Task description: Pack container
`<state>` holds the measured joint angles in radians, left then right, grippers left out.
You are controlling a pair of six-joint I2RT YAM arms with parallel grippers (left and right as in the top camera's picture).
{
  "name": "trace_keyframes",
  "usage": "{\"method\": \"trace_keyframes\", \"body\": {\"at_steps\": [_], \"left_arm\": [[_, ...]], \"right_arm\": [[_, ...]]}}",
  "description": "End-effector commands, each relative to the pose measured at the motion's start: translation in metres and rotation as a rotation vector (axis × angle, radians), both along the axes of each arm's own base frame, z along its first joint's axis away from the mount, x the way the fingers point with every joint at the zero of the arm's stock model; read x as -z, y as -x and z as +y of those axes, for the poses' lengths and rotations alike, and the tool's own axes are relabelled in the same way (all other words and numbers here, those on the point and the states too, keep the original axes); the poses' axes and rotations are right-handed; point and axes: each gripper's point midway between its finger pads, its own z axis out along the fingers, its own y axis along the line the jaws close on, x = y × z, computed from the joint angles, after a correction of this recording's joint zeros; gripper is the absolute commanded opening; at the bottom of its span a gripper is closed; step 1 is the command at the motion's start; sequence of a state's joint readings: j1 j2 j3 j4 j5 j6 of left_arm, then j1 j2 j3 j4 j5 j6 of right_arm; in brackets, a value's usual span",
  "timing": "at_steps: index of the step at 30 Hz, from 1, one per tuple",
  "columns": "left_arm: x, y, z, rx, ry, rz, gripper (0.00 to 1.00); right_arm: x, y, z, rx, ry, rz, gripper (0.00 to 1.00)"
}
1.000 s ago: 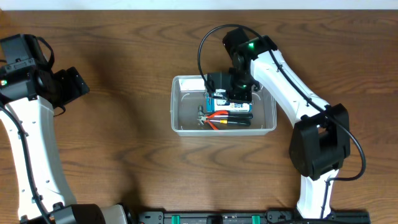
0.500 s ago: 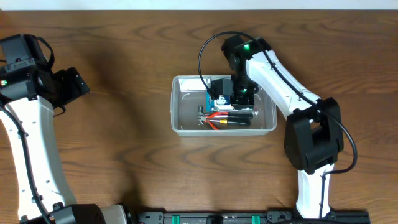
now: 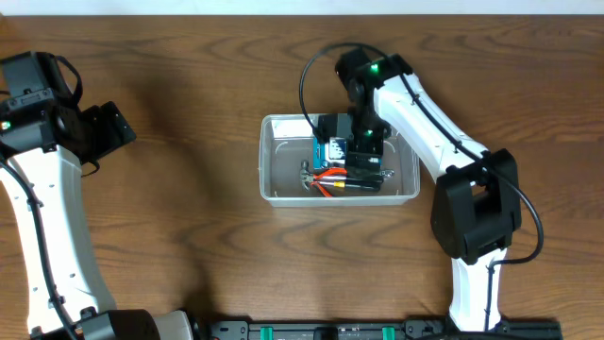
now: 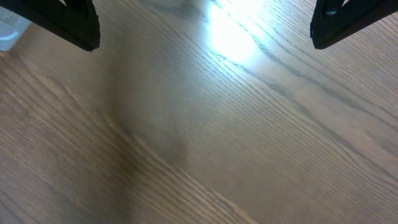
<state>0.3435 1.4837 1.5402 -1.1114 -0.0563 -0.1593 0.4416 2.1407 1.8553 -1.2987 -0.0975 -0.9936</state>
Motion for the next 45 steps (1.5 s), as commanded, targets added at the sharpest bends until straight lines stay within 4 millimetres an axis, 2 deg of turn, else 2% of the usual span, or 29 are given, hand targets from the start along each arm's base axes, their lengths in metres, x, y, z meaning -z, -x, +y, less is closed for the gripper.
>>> {"method": "trace_keyframes", "body": {"at_steps": [1, 4, 7, 10, 12, 13, 17, 20, 24, 26, 28, 32, 35, 37, 40, 45], "left_arm": [[-0.008, 0.0, 0.002, -0.001, -0.017, -0.016, 0.98], [-0.008, 0.0, 0.002, -0.001, -0.016, -0.017, 0.98], [-0.008, 0.0, 0.002, -0.001, -0.016, -0.017, 0.98], [-0.008, 0.0, 0.002, -0.001, -0.016, -0.017, 0.98], [-0.008, 0.0, 0.002, -0.001, -0.016, -0.017, 0.98], [-0.008, 0.0, 0.002, -0.001, -0.016, -0.017, 0.98], [-0.008, 0.0, 0.002, -0.001, -0.016, -0.017, 0.98], [-0.008, 0.0, 0.002, -0.001, -0.016, -0.017, 0.98], [-0.008, 0.0, 0.002, -0.001, -0.016, -0.017, 0.98], [-0.008, 0.0, 0.002, -0.001, -0.016, -0.017, 0.98], [-0.008, 0.0, 0.002, -0.001, -0.016, -0.017, 0.98], [-0.008, 0.0, 0.002, -0.001, -0.016, -0.017, 0.99], [-0.008, 0.0, 0.002, -0.001, -0.016, -0.017, 0.98], [-0.008, 0.0, 0.002, -0.001, -0.016, -0.017, 0.98], [-0.008, 0.0, 0.002, -0.001, -0.016, -0.017, 0.98], [-0.008, 0.0, 0.002, -0.001, -0.017, -0.016, 0.98]], "right_arm": [[-0.039, -0.021, 0.025, 0.089, -0.075, -0.095, 0.99], [-0.084, -0.039, 0.033, 0.165, -0.134, -0.185, 0.99], [-0.129, -0.048, 0.028, 0.251, -0.177, -0.267, 0.99], [-0.172, -0.048, 0.006, 0.365, -0.177, -0.339, 0.99], [-0.202, -0.039, -0.018, 0.461, -0.182, -0.379, 0.99], [-0.209, -0.036, -0.023, 0.483, -0.19, -0.385, 0.99], [-0.259, -0.012, -0.056, 0.624, -0.259, -0.459, 0.99], [-0.301, 0.015, -0.081, 0.716, -0.329, -0.538, 0.99], [-0.348, 0.063, -0.109, 0.8, -0.407, -0.645, 0.99], [-0.362, 0.087, -0.12, 0.841, -0.432, -0.684, 0.99], [-0.372, 0.113, -0.134, 0.901, -0.442, -0.721, 0.99], [-0.382, 0.154, -0.157, 1.013, -0.471, -0.789, 0.99], [-0.377, 0.186, -0.177, 1.112, -0.476, -0.83, 0.99], [-0.367, 0.207, -0.189, 1.175, -0.474, -0.843, 0.99], [-0.354, 0.225, -0.196, 1.239, -0.536, -0.859, 0.99], [-0.339, 0.23, -0.186, 1.237, -0.749, -0.909, 0.99]]}}
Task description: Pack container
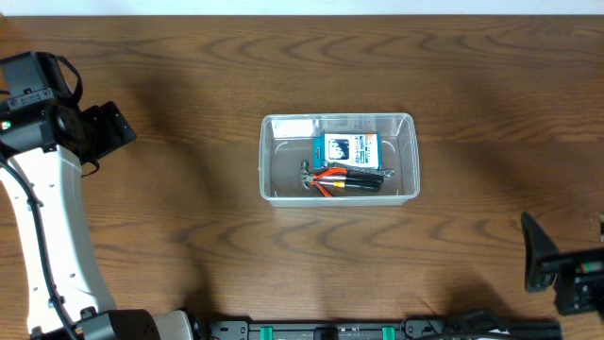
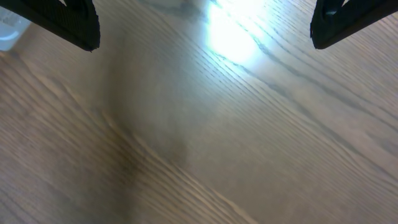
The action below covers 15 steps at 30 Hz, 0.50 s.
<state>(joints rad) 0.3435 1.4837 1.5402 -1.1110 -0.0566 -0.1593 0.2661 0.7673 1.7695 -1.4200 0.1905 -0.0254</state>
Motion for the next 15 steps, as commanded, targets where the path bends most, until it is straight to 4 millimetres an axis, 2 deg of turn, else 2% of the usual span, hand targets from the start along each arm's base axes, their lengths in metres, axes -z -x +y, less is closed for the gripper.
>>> {"method": "trace_keyframes", "body": {"at_steps": [1, 5, 9, 15], "left_arm": [[-0.008, 0.0, 0.002, -0.001, -0.016, -0.016, 0.98], [-0.008, 0.0, 0.002, -0.001, -0.016, -0.016, 0.98], [-0.008, 0.0, 0.002, -0.001, -0.016, -0.016, 0.98], [-0.008, 0.0, 0.002, -0.001, -0.016, -0.016, 0.98]], "right_arm": [[0.027, 0.002, 0.001, 0.031, -0.108, -0.027, 0.99], [0.046, -0.004, 0.009, -0.008, -0.155, -0.126, 0.99], [0.044, -0.01, 0.034, -0.141, -0.213, -0.236, 0.99], [0.077, -0.024, 0.046, -0.18, -0.214, -0.158, 0.99]]}}
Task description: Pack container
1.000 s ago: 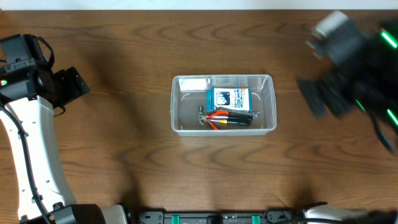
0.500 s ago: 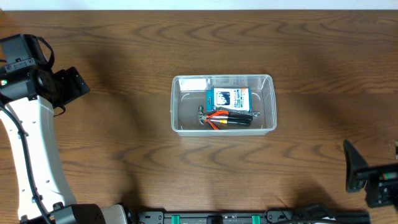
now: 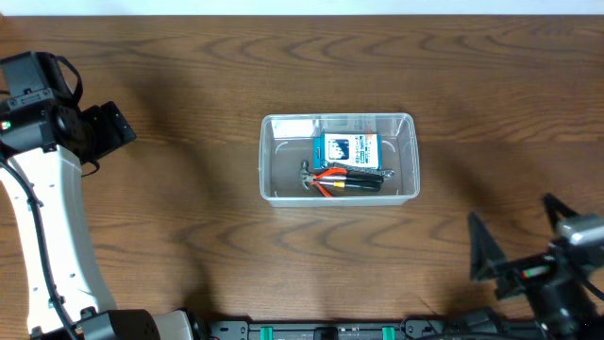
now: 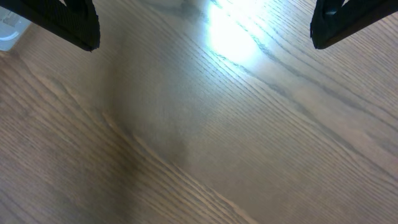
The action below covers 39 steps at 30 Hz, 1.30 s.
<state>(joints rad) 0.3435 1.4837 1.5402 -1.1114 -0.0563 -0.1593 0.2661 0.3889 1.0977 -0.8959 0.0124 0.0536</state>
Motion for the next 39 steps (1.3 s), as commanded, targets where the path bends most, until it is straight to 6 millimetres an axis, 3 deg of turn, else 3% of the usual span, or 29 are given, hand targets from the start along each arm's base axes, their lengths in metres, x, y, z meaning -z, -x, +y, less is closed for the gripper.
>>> {"method": "trace_keyframes", "body": {"at_steps": [1, 6, 15, 22, 33, 39], "left_arm": [[-0.008, 0.0, 0.002, -0.001, -0.016, -0.017, 0.98], [-0.008, 0.0, 0.002, -0.001, -0.016, -0.017, 0.98], [-0.008, 0.0, 0.002, -0.001, -0.016, -0.017, 0.98], [-0.008, 0.0, 0.002, -0.001, -0.016, -0.017, 0.97], [-0.008, 0.0, 0.002, -0.001, -0.016, -0.017, 0.98], [-0.008, 0.0, 0.002, -0.001, -0.016, -0.017, 0.98]], "right_arm": [[0.018, -0.004, 0.009, -0.038, -0.018, 0.049, 0.99], [0.035, -0.006, 0.006, -0.02, 0.001, 0.105, 0.99], [0.027, -0.01, -0.002, 0.028, 0.003, 0.071, 0.99], [0.027, -0.012, -0.018, 0.124, 0.024, 0.065, 0.99], [0.043, 0.012, -0.04, 0.234, 0.0, -0.039, 0.99], [0.049, 0.008, -0.046, 0.272, 0.039, -0.112, 0.99]]}}
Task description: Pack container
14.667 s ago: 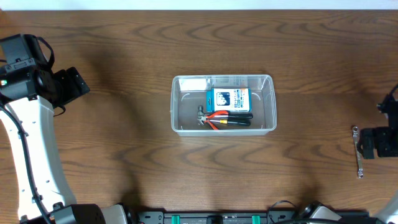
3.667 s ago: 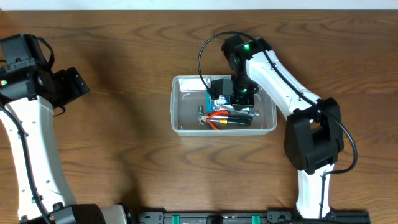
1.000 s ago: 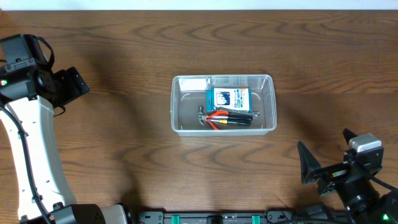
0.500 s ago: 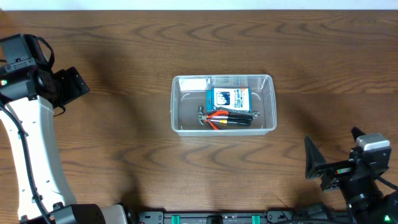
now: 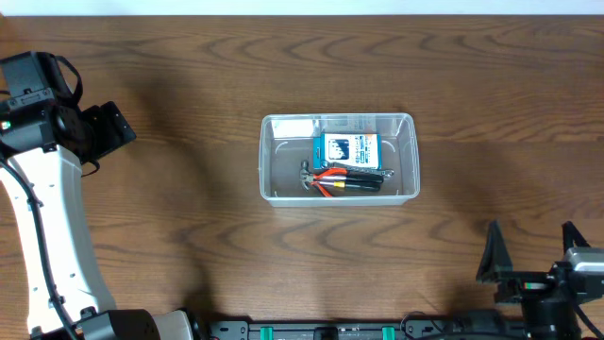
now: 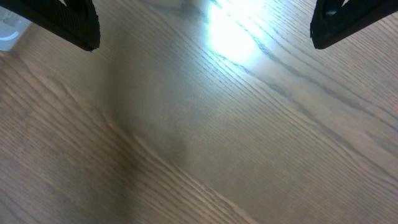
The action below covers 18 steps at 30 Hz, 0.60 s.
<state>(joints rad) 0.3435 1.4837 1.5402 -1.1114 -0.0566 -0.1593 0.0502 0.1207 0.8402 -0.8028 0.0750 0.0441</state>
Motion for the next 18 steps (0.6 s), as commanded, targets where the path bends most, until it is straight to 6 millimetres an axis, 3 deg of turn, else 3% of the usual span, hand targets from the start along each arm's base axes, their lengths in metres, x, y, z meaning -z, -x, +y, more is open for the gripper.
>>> {"method": "trace_keyframes", "body": {"at_steps": [1, 14, 18], "left_arm": [[-0.008, 0.0, 0.002, -0.001, -0.016, -0.017, 0.98], [-0.008, 0.0, 0.002, -0.001, -0.016, -0.017, 0.98], [-0.008, 0.0, 0.002, -0.001, -0.016, -0.017, 0.98]], "right_arm": [[0.008, -0.005, 0.0, -0.004, 0.056, -0.022, 0.99], [0.023, -0.041, -0.003, 0.026, 0.12, -0.184, 0.99], [0.041, -0.055, -0.006, 0.041, 0.124, -0.179, 0.99]]}}
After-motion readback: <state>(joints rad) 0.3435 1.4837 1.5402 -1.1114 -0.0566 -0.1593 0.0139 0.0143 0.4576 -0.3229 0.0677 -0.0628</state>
